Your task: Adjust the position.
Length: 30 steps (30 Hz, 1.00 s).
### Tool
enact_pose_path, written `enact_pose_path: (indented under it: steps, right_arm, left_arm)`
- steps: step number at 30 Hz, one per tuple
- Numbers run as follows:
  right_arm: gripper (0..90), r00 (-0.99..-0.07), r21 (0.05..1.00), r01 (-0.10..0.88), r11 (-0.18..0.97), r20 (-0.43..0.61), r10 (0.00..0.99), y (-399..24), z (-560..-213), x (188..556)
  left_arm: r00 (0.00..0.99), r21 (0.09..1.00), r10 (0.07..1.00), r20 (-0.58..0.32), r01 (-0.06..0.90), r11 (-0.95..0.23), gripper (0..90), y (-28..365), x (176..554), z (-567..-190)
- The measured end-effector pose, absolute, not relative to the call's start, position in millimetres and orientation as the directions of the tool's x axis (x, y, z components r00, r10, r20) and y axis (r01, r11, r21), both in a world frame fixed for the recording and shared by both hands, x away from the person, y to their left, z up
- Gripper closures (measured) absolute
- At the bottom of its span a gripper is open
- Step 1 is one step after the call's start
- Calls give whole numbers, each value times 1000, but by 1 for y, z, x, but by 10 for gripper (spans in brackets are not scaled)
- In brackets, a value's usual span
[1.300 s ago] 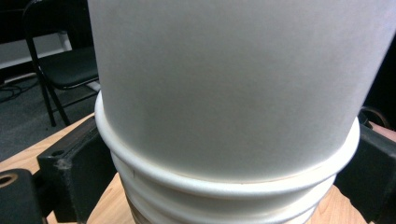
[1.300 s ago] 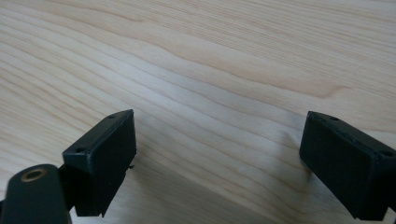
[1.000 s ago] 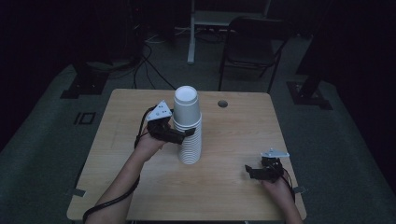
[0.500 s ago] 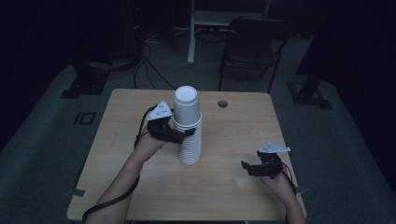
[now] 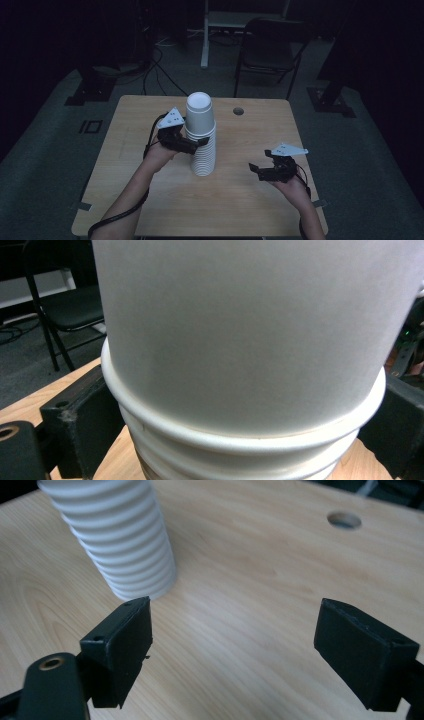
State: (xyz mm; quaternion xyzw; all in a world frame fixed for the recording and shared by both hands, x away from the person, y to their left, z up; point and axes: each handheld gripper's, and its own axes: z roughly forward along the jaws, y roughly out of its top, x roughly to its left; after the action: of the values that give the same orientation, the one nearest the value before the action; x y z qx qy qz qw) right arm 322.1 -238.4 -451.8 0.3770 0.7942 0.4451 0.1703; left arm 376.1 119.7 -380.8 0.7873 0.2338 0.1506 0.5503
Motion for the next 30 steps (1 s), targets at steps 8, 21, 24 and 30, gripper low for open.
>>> enact_pose_path:
  steps: [8,21,24,30]
  right_arm:
    - [151,-686,862,397,315,51,726,-226,-431,326]
    - [166,-754,902,279,330,-6,657,-198,-379,337]
    - [166,-760,906,265,332,-16,650,-193,-371,339]
    - [166,-783,917,219,332,-38,621,-177,-350,344]
  left_arm:
    - [846,937,533,-20,202,-286,46,119,376,-381]
    - [848,934,530,-18,203,-293,46,119,375,-380]
    - [847,935,531,-18,203,-292,46,119,375,-380]
    - [848,935,530,-15,201,-294,46,119,375,-380]
